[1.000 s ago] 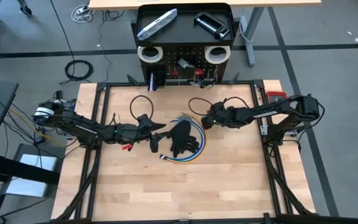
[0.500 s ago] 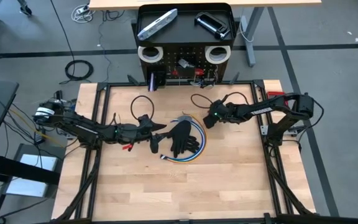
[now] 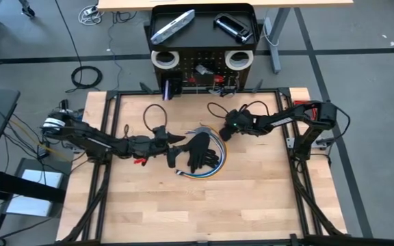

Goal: Hang tools onto peg board
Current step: Hang the red allen wrench on the peg board

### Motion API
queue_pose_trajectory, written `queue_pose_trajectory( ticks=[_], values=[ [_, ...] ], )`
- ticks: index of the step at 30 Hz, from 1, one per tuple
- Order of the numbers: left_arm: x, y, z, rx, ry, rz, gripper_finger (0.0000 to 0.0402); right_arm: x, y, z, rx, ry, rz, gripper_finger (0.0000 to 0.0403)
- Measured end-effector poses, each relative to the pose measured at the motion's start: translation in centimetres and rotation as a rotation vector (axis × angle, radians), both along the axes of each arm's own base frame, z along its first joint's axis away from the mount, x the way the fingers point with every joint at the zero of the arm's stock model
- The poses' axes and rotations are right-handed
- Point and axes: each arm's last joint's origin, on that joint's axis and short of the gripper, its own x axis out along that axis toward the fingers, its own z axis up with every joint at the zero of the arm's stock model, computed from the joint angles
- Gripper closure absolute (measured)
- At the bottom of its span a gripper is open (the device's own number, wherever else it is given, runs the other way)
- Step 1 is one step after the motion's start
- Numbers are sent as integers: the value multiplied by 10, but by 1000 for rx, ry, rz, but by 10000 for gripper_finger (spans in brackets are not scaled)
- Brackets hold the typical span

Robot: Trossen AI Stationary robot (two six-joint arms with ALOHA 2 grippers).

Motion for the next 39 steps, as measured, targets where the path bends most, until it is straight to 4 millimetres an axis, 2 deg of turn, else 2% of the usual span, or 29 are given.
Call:
queue_pose_trajectory(
  ticks=[4,8,13,19,24,29,33,39],
  values=[
    [17,-3,-7,-8,7,-30,191,1,3,2,-29,17,55,295],
    [40,-5,-13,-27,43,-39,191,2,13,17,-80,39,148,295],
    [62,6,-15,-91,104,-30,191,7,23,58,-223,24,252,295],
    [88,30,-27,-215,154,-27,185,6,44,90,-380,-4,406,295],
    [116,33,-44,-249,168,-97,182,6,61,105,-523,11,495,295],
    [141,39,-41,-246,73,-125,182,5,72,107,-669,129,518,295],
    [153,46,-44,-248,69,-112,182,7,80,109,-733,165,559,295],
    [169,52,-49,-247,59,-96,183,12,92,118,-819,120,606,295]
  ],
)
